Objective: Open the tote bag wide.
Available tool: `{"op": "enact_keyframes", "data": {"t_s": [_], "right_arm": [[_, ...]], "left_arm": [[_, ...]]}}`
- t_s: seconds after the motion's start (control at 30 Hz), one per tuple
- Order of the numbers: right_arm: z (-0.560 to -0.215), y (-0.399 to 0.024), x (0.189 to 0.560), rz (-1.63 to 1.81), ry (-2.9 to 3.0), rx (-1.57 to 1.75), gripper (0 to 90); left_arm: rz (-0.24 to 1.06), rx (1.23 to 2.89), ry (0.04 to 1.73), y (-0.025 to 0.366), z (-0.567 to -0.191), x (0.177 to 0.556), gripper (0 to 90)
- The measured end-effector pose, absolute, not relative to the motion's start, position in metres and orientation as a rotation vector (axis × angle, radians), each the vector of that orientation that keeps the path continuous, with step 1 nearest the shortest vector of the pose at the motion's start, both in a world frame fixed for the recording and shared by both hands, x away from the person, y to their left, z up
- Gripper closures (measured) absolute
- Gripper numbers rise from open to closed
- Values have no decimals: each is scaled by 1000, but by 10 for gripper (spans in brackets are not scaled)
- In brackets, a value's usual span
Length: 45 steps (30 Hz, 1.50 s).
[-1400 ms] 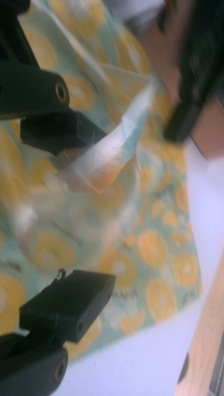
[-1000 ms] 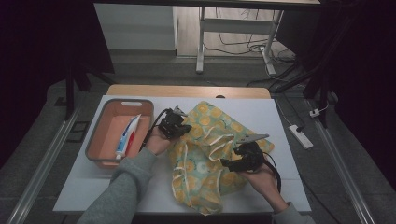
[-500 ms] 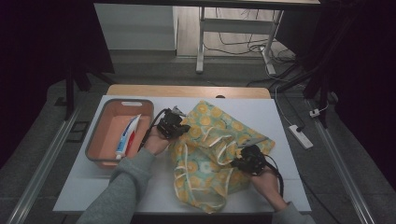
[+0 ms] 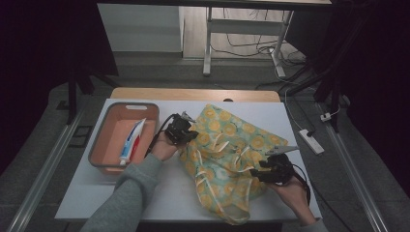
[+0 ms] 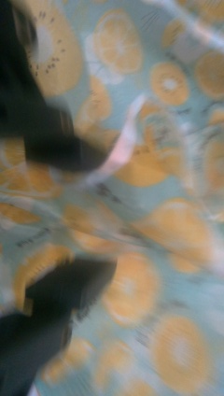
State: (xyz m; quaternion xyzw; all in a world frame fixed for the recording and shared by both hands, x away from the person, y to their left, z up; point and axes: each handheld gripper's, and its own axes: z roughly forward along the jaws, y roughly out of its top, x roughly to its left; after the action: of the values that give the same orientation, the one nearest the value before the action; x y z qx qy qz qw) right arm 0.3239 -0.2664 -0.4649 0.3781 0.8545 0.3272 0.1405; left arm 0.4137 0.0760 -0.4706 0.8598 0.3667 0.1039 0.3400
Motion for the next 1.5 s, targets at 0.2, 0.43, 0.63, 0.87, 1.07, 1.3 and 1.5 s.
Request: {"op": "enact_keyframes", "data": {"t_s": [0.2, 0.43, 0.63, 0.87, 1.07, 1.3, 1.5], "right_arm": [[-421, -241, 327, 1065, 2441, 917, 176], [-438, -206, 396, 1011, 2502, 940, 159], [-476, -201, 433, 871, 2555, 1005, 194], [-495, -195, 438, 808, 2681, 933, 480], [-492, -193, 436, 879, 2723, 932, 877], [-478, -200, 433, 989, 2664, 947, 885], [-479, -204, 436, 1010, 2660, 974, 886]], "left_arm": [[268, 2234, 961, 78, -471, 415, 886], [267, 2232, 960, 77, -471, 414, 884], [258, 2228, 956, 78, -470, 414, 884], [253, 2217, 964, 80, -470, 415, 882], [262, 2207, 958, 81, -466, 412, 837], [228, 2137, 920, 93, -449, 402, 395], [220, 2101, 864, 110, -424, 388, 260]]}}
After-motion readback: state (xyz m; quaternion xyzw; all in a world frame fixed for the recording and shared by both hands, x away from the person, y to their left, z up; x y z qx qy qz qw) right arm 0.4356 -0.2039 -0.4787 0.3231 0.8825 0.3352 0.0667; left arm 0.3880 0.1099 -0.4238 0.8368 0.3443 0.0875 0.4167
